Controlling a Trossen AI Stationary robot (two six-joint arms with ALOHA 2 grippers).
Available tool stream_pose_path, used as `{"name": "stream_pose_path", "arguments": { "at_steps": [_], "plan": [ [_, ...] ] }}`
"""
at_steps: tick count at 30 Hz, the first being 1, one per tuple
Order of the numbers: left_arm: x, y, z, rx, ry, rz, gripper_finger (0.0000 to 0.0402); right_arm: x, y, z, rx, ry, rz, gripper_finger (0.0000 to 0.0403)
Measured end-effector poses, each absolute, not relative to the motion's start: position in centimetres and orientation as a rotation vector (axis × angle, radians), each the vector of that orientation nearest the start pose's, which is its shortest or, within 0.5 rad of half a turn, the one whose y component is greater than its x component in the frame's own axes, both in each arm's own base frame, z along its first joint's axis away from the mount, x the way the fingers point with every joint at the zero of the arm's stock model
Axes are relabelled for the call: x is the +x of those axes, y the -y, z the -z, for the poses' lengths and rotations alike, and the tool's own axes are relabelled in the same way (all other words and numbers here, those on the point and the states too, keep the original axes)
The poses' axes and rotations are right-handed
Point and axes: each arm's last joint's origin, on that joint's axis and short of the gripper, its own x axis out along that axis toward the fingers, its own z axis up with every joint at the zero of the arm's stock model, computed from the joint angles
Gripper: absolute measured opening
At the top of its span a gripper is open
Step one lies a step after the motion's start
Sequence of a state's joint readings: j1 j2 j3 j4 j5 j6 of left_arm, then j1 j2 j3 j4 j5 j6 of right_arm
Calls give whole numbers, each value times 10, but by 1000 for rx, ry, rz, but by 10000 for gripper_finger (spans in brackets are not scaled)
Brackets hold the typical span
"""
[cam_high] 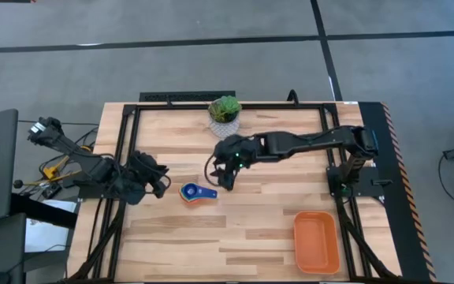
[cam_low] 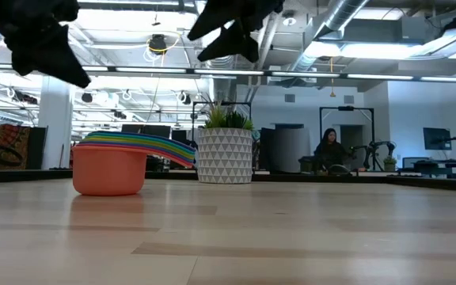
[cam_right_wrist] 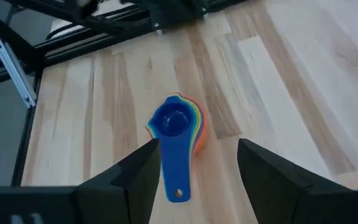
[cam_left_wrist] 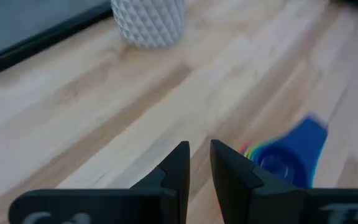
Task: Nest measuring cups in basket
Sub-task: Put the stacked measuring cups into the orange bin
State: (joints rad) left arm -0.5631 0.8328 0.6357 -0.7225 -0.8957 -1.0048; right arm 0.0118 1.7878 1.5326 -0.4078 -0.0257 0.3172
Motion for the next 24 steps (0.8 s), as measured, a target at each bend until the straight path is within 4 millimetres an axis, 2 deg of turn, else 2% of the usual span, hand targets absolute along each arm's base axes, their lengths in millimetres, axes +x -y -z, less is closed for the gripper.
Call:
{"name": "stream_pose_path", "arguments": {
  "at_steps": [3, 5, 7, 10, 13, 17, 21, 24],
  "plan": [
    [134, 55, -240, -286, -538, -546, 52, 416, -20, -288, 315, -637, 80, 245],
    [131, 53, -240, -238, -585, -512, 52, 422, -27, -274, 337, -672, 79, 252],
    [129, 51, -241, -194, -608, -485, 52, 439, -37, -261, 348, -679, 53, 260],
    [126, 49, -243, -154, -618, -462, 52, 454, -45, -236, 324, -823, 66, 269],
    [123, 48, -244, -150, -619, -455, 52, 468, -47, -218, 269, -940, 67, 272],
    [121, 47, -243, -178, -626, -464, 52, 478, -45, -209, 198, -1038, 59, 272],
    [122, 48, -243, -255, -611, -487, 52, 481, -44, -195, 164, -1099, 37, 272],
    [123, 48, -242, -288, -598, -511, 52, 487, -44, -189, 184, -1082, -9, 272]
  ]
}}
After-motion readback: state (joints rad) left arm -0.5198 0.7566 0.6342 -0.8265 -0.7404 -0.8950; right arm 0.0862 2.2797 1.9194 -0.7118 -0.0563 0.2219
